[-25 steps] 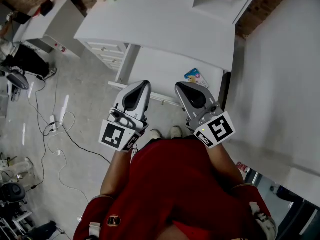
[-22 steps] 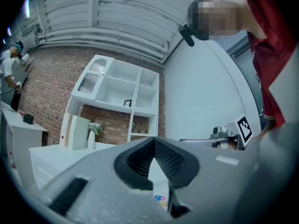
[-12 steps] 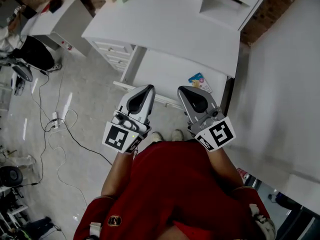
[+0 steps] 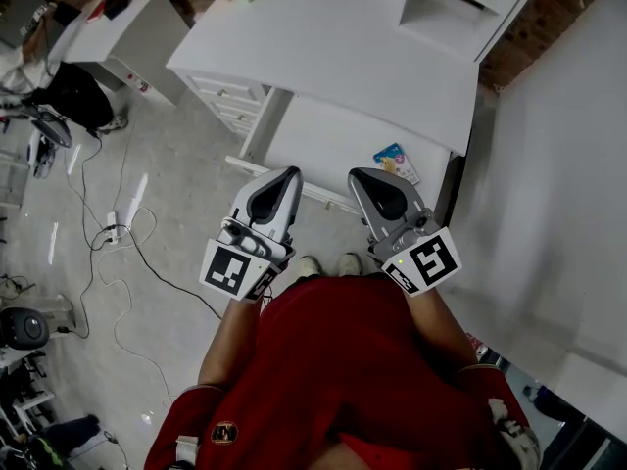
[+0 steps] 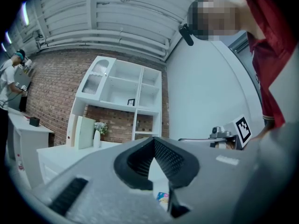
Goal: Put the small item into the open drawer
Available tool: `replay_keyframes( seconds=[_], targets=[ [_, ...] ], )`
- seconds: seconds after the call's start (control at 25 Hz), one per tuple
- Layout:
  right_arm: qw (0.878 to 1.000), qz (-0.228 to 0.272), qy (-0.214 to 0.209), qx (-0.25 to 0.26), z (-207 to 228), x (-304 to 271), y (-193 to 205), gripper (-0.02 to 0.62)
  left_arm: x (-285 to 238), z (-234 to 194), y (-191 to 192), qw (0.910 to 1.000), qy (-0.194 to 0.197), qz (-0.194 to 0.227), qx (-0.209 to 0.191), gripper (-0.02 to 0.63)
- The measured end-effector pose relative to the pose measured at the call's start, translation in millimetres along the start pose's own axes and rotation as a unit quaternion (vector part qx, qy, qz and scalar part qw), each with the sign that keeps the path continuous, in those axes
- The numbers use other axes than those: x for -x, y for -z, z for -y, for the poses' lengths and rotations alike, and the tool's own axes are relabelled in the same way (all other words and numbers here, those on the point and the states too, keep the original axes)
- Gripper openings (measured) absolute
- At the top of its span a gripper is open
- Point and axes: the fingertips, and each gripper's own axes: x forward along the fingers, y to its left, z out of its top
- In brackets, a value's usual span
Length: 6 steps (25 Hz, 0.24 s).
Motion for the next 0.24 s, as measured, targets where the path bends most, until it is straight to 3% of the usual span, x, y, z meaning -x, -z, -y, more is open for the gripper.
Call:
replay_keyframes(
  seconds=[0.24],
  targets=[
    [1.0,-0.004,-0.002,-0.005,4.3,2.1,1.9,0.011,-2.6,1.1,1.1,1.0,-0.005,-0.008,0.0,0.002]
  ],
)
